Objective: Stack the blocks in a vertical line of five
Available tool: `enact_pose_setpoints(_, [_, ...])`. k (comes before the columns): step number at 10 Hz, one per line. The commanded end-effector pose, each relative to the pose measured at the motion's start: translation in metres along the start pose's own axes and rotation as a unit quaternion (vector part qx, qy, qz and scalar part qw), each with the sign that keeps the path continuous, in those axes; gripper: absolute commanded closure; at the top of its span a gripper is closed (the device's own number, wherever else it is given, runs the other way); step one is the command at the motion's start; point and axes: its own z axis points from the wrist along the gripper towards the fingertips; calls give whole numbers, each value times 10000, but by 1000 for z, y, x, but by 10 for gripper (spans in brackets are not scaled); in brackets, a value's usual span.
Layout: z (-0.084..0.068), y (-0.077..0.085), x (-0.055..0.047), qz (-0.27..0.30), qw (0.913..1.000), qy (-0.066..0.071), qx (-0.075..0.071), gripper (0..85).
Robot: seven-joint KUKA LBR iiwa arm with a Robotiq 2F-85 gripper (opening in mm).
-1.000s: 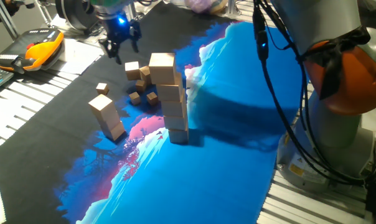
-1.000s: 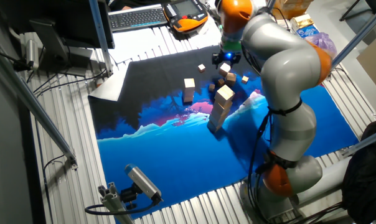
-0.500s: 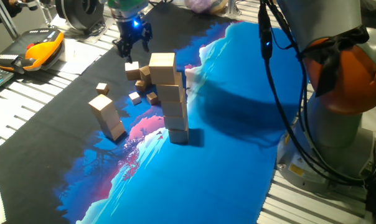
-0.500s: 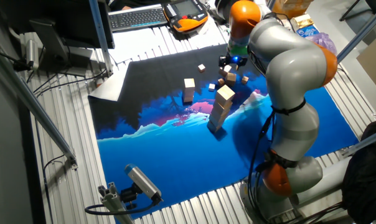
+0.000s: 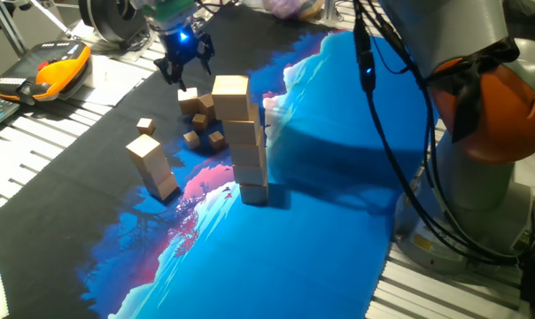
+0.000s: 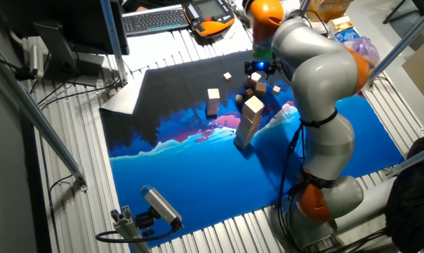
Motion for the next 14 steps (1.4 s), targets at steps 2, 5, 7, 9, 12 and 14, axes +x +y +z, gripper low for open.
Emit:
enact_pose_setpoints(2, [0,0,0,-79,9999,-4,-117,170])
enact_pose_setpoints(5, [26,-16,-6,-233,9991,-97,-331,170])
enact_pose_setpoints(7, [40,-19,-9,-248,9986,-182,-425,170])
enact_pose_setpoints(9, [50,-18,-12,-192,9983,-258,-477,170])
enact_pose_setpoints(12, [68,-16,-18,-210,9972,-409,-592,170])
enact_pose_setpoints(14, [72,-15,-17,-186,9971,-426,-609,170])
